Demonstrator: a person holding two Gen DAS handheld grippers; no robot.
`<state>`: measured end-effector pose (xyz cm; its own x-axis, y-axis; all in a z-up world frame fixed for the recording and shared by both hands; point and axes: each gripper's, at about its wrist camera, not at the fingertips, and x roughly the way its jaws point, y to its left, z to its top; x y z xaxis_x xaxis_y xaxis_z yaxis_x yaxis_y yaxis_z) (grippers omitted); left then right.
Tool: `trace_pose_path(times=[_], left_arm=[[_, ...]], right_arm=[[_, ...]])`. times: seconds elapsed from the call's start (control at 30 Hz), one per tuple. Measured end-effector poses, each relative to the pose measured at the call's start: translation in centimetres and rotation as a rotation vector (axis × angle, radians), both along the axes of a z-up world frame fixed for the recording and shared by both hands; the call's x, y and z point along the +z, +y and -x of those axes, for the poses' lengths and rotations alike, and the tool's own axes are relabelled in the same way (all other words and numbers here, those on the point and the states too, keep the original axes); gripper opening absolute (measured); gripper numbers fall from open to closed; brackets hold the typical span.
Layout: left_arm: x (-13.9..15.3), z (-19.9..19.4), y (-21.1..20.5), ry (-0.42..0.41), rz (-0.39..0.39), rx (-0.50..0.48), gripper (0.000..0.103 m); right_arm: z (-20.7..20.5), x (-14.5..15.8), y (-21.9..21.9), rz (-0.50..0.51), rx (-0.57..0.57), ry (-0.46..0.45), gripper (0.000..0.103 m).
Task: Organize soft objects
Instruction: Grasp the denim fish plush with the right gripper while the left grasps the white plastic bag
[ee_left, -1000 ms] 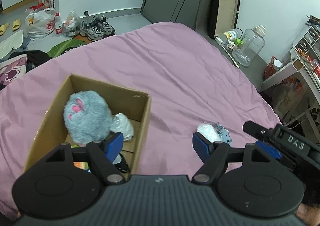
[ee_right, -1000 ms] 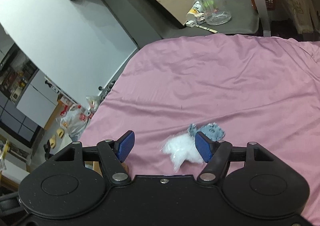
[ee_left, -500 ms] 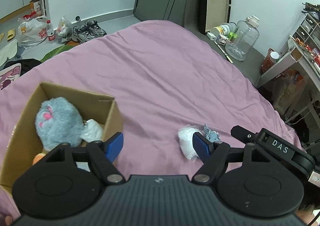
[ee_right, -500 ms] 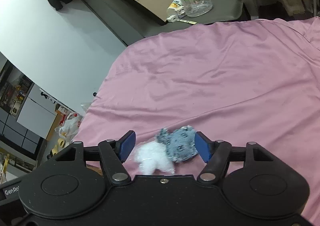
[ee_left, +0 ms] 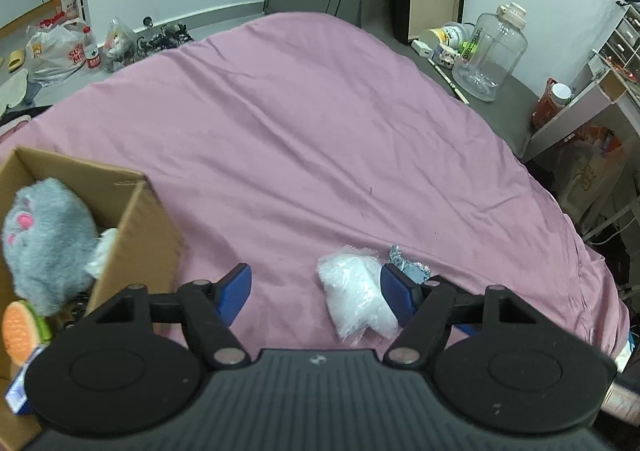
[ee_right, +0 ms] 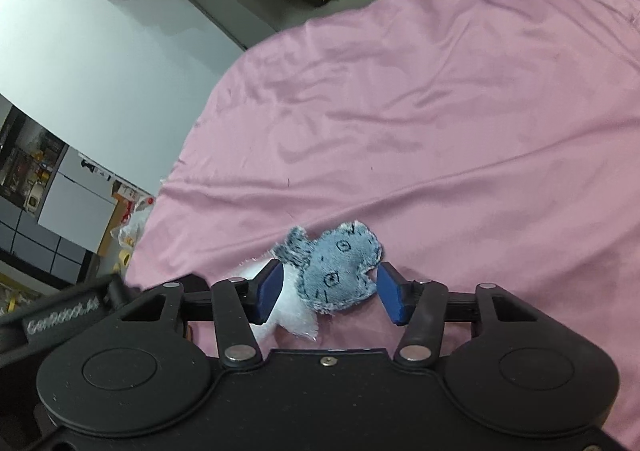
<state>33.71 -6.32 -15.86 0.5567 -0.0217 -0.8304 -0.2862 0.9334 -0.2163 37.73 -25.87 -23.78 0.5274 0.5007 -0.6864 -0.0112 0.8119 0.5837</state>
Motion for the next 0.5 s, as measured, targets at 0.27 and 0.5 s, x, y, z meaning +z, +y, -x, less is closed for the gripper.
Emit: trace_pose_path(times=[0.27, 0.5], left_arm=[[-2.8, -2.1, -0.6, 0.038, 0.026, 0.018, 0.066], [-5.0, -3.1, -0.1, 0.063, 0.093, 0.051, 0.06]], right_arm=[[-0.8, -1.6, 0.1, 0.0, 0.004, 0.04, 0.046], [-1.1, -1.7, 0.8, 0.047, 0.025, 0.023, 0.043]])
